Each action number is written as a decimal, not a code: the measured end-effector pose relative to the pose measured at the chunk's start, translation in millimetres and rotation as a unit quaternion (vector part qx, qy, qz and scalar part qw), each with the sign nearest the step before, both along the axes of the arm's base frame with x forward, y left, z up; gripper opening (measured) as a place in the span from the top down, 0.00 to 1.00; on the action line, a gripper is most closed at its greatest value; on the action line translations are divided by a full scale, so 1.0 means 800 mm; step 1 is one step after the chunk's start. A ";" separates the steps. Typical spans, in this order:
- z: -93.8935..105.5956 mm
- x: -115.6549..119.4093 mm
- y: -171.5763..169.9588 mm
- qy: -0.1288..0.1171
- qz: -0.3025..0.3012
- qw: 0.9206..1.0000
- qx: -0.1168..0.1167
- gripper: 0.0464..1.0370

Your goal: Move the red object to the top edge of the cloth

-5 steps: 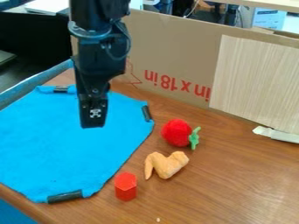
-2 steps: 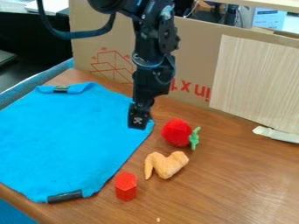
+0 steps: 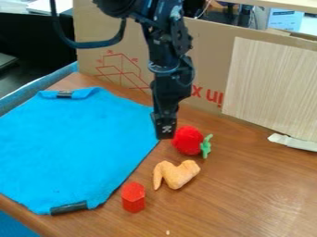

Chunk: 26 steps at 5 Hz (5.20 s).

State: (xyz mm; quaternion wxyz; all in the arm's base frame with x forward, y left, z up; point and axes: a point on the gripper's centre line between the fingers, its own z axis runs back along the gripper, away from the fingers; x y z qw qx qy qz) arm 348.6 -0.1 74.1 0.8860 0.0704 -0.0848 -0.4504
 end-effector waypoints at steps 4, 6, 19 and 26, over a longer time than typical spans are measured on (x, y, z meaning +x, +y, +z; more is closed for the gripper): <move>-0.068 0.055 -0.047 0.037 0.085 0.995 0.023 0.07; -0.077 0.063 -0.053 0.048 0.083 0.995 0.033 0.41; -0.047 0.075 0.281 0.003 0.545 0.837 0.037 0.42; -0.029 0.047 0.310 0.016 0.581 0.802 0.136 0.04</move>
